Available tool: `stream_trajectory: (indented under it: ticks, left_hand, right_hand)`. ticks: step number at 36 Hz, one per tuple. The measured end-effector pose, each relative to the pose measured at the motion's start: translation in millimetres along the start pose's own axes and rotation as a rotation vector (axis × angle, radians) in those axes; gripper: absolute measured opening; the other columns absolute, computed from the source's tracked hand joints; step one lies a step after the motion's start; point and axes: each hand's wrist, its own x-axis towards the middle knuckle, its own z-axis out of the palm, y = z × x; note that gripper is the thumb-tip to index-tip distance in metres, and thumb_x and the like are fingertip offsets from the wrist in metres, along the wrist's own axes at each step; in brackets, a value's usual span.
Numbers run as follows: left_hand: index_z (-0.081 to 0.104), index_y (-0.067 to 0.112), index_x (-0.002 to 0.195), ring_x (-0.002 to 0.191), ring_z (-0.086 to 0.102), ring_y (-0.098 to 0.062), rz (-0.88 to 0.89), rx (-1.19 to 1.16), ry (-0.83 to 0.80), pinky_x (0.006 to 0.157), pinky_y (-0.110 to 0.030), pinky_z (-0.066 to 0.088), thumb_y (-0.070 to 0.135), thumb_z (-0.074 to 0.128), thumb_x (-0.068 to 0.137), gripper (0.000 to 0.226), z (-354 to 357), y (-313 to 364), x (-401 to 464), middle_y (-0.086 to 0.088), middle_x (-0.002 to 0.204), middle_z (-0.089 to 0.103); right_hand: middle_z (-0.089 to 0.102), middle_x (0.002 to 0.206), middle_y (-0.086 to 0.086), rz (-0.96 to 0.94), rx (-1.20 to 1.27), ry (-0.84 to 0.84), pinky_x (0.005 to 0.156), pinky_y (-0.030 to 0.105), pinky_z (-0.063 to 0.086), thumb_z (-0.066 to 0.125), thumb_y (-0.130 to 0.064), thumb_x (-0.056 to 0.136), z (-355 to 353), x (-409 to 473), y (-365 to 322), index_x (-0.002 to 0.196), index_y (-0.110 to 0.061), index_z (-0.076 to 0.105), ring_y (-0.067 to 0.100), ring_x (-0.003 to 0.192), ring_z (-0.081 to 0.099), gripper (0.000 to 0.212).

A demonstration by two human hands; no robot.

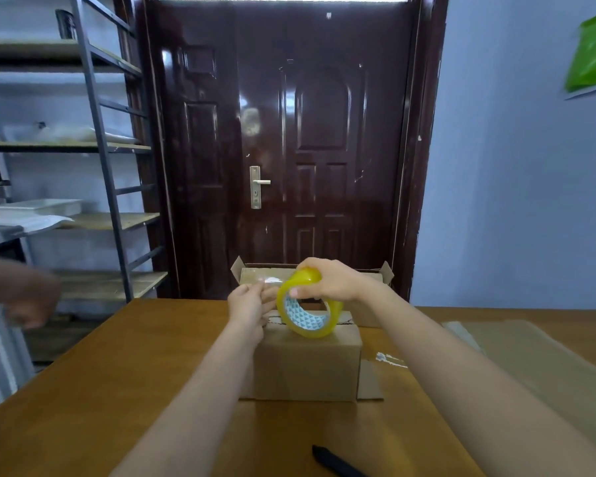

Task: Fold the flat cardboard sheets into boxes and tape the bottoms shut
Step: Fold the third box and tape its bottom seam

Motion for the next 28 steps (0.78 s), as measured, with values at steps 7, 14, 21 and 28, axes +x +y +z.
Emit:
stream_trajectory:
  ticks: [7, 14, 21, 28]
  left_hand:
    - [0.054, 0.011, 0.084, 0.075, 0.066, -0.017, -0.062, -0.062, -0.004, 0.062, -0.031, 0.041, 0.015, 0.049, 0.098, 0.016, -10.9, 1.3, 9.2, -0.005, 0.086, 0.068]
    - [0.051, 0.011, 0.072, 0.081, 0.068, -0.020, 0.022, 0.034, -0.002, 0.061, -0.030, 0.042, 0.011, 0.051, 0.096, 0.024, -14.3, -5.1, 13.6, -0.009, 0.093, 0.067]
    - [0.052, 0.008, 0.081, 0.088, 0.069, -0.023, 0.050, 0.038, 0.046, 0.061, -0.032, 0.048, 0.011, 0.043, 0.100, 0.021, -16.0, -9.3, 15.2, -0.013, 0.109, 0.064]
    - [0.052, 0.010, 0.085, 0.085, 0.067, -0.013, 0.087, 0.067, 0.017, 0.054, -0.023, 0.035, 0.014, 0.039, 0.101, 0.021, -3.3, -8.2, 6.1, -0.008, 0.105, 0.065]
  right_hand:
    - [0.058, 0.092, -0.006, 0.052, 0.151, -0.007, 0.069, 0.022, 0.049, 0.077, -0.021, 0.078, -2.2, -18.3, 20.6, 0.110, -0.017, 0.048, 0.007, 0.082, 0.058, 0.043]
    - [0.058, 0.098, -0.005, -0.059, -0.018, 0.134, 0.071, 0.028, 0.050, 0.072, -0.023, 0.079, -8.1, -20.1, 9.4, 0.125, -0.021, 0.053, 0.015, 0.087, 0.058, 0.050]
    - [0.059, 0.121, 0.001, 0.021, -0.696, -0.008, 0.079, 0.031, 0.040, 0.064, -0.035, 0.082, -26.3, -22.8, -10.9, 0.139, -0.029, 0.041, 0.021, 0.100, 0.058, 0.062]
    - [0.063, 0.111, 0.000, 0.078, -1.087, -0.019, 0.103, 0.044, 0.027, 0.061, -0.028, 0.087, -37.2, -29.2, 6.6, 0.128, -0.023, 0.044, 0.024, 0.109, 0.058, 0.045]
